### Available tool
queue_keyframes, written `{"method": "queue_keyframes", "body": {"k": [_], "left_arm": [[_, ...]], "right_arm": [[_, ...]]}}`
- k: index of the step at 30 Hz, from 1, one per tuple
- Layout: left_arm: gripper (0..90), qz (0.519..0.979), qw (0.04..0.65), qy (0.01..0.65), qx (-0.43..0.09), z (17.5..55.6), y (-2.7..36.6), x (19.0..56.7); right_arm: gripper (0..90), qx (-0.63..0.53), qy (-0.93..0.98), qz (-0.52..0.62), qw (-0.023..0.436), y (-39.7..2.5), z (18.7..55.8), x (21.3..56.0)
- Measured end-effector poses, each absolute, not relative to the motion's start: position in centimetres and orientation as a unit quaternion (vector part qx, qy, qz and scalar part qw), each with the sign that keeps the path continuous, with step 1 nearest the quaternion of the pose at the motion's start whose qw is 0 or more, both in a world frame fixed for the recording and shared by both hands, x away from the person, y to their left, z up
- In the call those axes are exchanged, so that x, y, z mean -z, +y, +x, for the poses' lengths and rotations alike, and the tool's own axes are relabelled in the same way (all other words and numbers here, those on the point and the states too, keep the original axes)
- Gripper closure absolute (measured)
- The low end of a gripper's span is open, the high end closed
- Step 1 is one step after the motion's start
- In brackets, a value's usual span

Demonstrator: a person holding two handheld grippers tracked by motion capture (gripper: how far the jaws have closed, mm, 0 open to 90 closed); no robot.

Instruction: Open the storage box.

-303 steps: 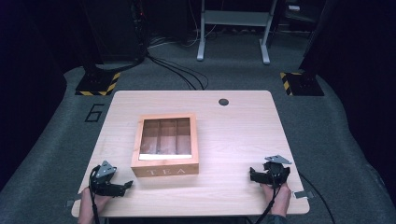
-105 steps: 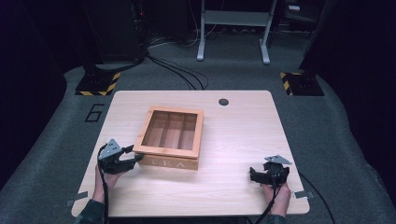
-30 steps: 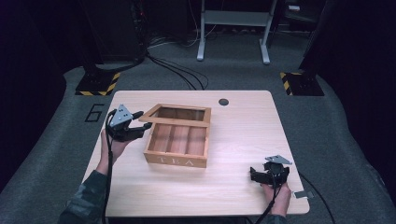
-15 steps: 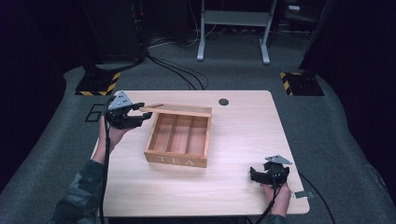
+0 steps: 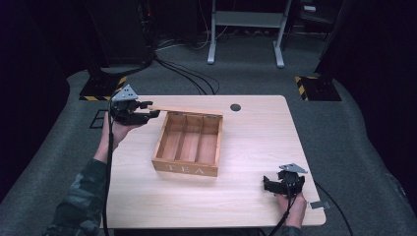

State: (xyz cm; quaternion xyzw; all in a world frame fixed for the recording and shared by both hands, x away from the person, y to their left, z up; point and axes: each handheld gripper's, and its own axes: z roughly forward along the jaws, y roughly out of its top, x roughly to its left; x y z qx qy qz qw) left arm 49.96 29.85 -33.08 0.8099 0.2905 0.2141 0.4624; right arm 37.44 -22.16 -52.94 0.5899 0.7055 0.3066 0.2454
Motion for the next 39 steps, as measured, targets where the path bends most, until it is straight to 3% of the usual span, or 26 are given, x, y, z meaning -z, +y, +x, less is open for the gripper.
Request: {"method": "queue_keyframes", "body": {"k": [16, 39], "left_arm": [[52.8, 0.820, 0.450, 0.289, -0.204, 52.2, 29.7, 31.3], [53.4, 0.821, 0.448, 0.289, -0.205, 52.6, 29.6, 31.0]], "right_arm": [[3.3, -0.307, 0.705, 0.591, 0.245, -22.1, 37.4, 52.9], [3.3, -0.306, 0.705, 0.590, 0.246, -22.1, 37.4, 52.9]]}}
